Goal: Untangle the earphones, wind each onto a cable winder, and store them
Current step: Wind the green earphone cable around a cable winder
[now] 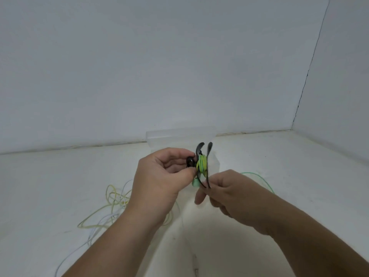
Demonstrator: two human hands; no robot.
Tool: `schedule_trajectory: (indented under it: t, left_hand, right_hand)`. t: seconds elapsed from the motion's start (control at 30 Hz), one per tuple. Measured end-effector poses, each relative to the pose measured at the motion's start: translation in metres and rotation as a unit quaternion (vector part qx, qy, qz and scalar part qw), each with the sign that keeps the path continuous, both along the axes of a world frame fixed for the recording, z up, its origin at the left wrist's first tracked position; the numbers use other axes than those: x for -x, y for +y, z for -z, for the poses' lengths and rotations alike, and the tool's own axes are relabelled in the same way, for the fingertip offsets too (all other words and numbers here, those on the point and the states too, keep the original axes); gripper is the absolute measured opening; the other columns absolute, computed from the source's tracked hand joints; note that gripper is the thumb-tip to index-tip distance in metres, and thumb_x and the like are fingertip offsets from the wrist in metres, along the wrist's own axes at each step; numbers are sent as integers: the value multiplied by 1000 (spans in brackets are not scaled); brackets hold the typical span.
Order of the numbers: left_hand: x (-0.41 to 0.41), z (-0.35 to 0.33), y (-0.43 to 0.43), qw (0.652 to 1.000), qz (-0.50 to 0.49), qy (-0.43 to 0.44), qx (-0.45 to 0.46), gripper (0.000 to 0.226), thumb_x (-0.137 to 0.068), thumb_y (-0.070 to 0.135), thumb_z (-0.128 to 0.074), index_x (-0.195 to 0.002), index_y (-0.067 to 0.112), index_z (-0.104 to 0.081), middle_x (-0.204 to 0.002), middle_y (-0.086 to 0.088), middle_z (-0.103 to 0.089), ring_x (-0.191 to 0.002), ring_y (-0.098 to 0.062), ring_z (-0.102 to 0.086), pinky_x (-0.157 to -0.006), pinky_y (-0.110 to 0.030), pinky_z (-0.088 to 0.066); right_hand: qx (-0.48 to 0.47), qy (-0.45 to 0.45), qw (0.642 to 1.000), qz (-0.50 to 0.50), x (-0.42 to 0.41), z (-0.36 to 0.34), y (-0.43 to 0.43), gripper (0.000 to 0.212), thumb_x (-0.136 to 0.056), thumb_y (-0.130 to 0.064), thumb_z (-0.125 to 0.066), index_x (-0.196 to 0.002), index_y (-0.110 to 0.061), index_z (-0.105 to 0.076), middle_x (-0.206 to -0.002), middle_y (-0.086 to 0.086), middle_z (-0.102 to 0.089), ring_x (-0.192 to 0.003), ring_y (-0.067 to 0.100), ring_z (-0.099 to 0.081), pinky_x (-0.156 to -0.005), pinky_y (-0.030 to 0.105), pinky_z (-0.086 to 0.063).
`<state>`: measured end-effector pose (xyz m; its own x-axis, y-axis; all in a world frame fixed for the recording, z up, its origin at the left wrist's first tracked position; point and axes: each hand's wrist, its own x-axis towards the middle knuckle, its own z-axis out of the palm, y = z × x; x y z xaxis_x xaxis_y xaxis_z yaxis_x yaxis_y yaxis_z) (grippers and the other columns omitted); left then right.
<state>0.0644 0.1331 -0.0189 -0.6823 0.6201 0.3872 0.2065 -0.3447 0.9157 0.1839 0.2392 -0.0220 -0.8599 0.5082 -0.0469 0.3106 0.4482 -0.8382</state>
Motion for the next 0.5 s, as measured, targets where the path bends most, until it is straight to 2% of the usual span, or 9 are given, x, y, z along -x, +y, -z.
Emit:
schedule_trajectory:
  t: [0.1,0.2,0.3,0.4,0.5]
  left_hand:
    - [4,-1,-1,999,-51,6,18,30,-73,-17,-71,-80,11,-74,-74,-7,-75,-67,-12,-71,-62,-16,-53]
    - [7,-2,-3,996,-78,18,29,28,-72,-14,-72,-80,13,-73,-76,-7,-76,-68,-14,-72,-65,-17,-55]
    - [8,-3,-4,995,-92,30,39,28,-72,-11,-73,-80,15,-73,-74,-5,-75,-66,-12,-71,-63,-15,-52]
    - [5,-2,-3,992,-103,49,47,27,-70,-10,-75,-79,16,-73,-72,-3,-75,-66,-8,-71,-61,-12,-50]
    - [2,-1,-2,991,-103,70,49,27,-69,-8,-75,-79,17,-73,-74,4,-76,-69,-6,-72,-62,-11,-51]
  right_hand:
    - [5,-10,999,-44,-2,-3,-3,36,-103,-31,-49,-82,-18,-75,-57,-6,-41,-46,9,-32,-48,21,-28]
    - [-10,-6,999,-42,-7,-10,-4,30,-99,-29,-55,-80,-19,-76,-50,-13,-40,-44,6,-35,-45,15,-28]
    - [-23,1,999,-37,-10,-14,-3,28,-96,-31,-59,-77,-21,-76,-52,-7,-38,-52,16,-36,-48,20,-27]
    - [-25,0,999,-46,-11,-15,-3,30,-98,-31,-57,-78,-19,-76,-45,-17,-42,-44,0,-42,-47,12,-30]
    - [-23,-4,998,-51,-10,-15,-6,32,-99,-31,-55,-77,-19,-76,-45,-18,-43,-43,-2,-43,-47,11,-31]
